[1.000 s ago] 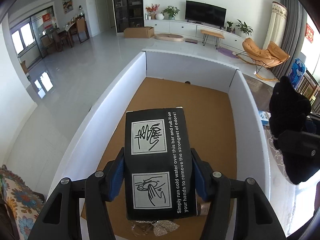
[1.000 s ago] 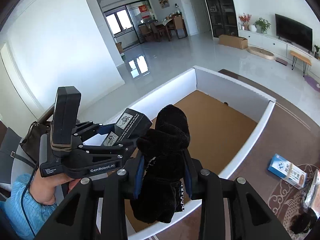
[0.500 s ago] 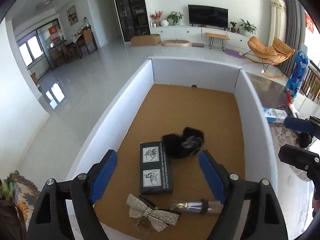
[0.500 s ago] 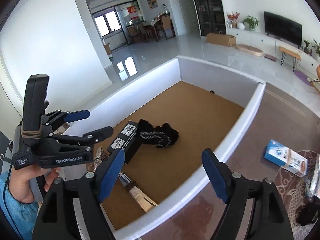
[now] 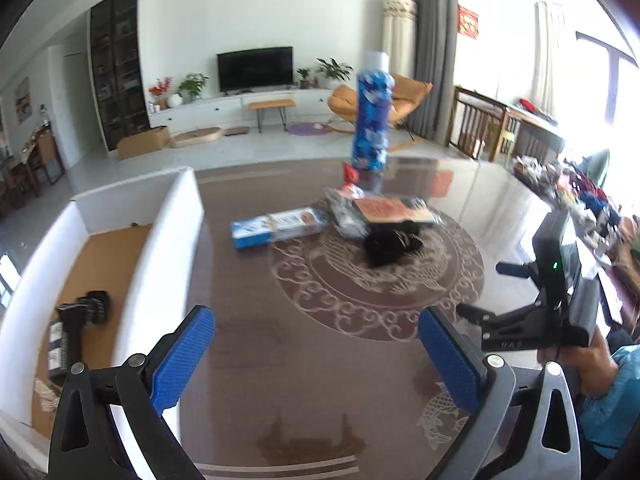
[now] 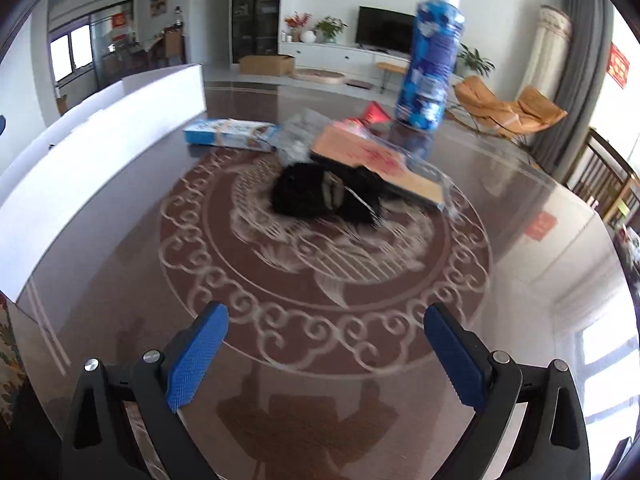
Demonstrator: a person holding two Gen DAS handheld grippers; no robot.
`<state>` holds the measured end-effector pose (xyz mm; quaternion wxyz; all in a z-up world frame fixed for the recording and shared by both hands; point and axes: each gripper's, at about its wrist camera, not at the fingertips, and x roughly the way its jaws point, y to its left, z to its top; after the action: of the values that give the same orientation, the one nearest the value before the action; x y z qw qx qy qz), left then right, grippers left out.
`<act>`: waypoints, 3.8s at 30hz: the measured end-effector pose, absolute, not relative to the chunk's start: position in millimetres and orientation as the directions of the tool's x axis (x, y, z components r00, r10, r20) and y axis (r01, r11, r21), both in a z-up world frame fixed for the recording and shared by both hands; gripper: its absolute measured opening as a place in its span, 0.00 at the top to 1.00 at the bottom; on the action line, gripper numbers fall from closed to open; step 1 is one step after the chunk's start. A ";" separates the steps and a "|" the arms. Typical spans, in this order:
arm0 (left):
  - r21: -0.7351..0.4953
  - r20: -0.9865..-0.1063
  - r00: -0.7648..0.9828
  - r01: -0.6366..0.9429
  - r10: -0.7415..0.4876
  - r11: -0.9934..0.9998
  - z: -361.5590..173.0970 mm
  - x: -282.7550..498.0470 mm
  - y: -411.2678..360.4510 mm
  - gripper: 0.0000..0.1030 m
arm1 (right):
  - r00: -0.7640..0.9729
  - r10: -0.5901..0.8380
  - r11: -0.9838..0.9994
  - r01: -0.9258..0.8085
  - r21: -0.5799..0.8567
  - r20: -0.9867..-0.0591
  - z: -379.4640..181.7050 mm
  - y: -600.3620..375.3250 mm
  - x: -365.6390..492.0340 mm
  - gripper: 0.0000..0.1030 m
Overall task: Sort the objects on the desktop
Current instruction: 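Move both open tools back over the table, then reach the left tool toward the black velvet pouch beside the comb bag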
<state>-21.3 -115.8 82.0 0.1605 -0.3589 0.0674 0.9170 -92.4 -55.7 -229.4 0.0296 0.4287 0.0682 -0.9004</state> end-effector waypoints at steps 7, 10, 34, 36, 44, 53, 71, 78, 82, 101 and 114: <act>0.010 -0.769 -0.605 -0.337 0.208 -0.942 -11.3 -57.6 -24.6 0.00 | -0.591 0.107 -0.994 -0.080 -0.074 -0.800 -254.3 25.3 -72.5 0.04; 0.020 -0.774 -0.607 -0.307 0.180 -0.951 -27.5 -70.1 -7.3 0.00 | -0.582 0.096 -0.993 -0.107 -0.041 -0.807 -260.1 37.7 -68.6 0.04; -0.007 -0.815 -0.566 -0.208 0.126 -0.978 -51.8 -87.4 -10.2 0.00 | -0.580 0.055 -0.997 -0.079 -0.011 -0.813 -264.5 34.4 -72.8 0.00; 0.000 -0.816 -0.565 -0.210 0.121 -0.978 -51.9 -87.8 -9.7 0.00 | -0.580 0.055 -0.997 -0.078 -0.011 -0.812 -264.5 34.5 -72.8 0.00; 0.005 -0.818 -0.563 -0.213 0.118 -0.977 -52.4 -87.7 -9.1 0.00 | -0.580 0.054 -0.997 -0.078 -0.011 -0.813 -264.5 34.2 -72.9 0.00; 0.005 -0.818 -0.563 -0.213 0.118 -0.977 -52.5 -87.8 -9.0 0.00 | -0.580 0.054 -0.997 -0.078 -0.011 -0.813 -264.6 34.1 -72.9 0.00; -0.117 -0.820 -0.531 -0.204 0.211 -0.972 -12.1 -154.8 -25.6 0.00 | -0.580 0.055 -0.997 -0.078 -0.012 -0.813 -264.4 33.7 -73.3 0.00; 0.010 -0.757 -0.652 -0.071 0.039 -0.997 11.7 -205.8 -4.3 0.00 | -0.580 0.054 -0.997 -0.078 -0.011 -0.813 -264.4 34.0 -73.1 0.00; -0.023 -0.805 -0.593 0.047 -0.009 -0.999 -18.6 -224.5 -10.9 0.00 | -0.580 0.054 -0.997 -0.078 -0.011 -0.813 -264.4 33.9 -73.1 0.00; -0.041 -0.841 -0.487 -0.375 0.234 -0.926 -37.3 -162.7 54.4 0.00 | -0.580 0.055 -0.997 -0.078 -0.011 -0.813 -264.3 33.9 -73.0 0.00; 0.050 -0.842 -0.529 -0.275 0.108 -0.960 -19.4 -168.9 -55.7 0.00 | -0.580 0.054 -0.997 -0.078 -0.011 -0.813 -264.3 33.8 -72.9 0.00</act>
<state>-168.9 -55.7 -19.4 0.1099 -0.4729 0.0884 0.8698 -72.9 33.8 -264.3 -0.0371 0.4568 -0.0129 -0.8887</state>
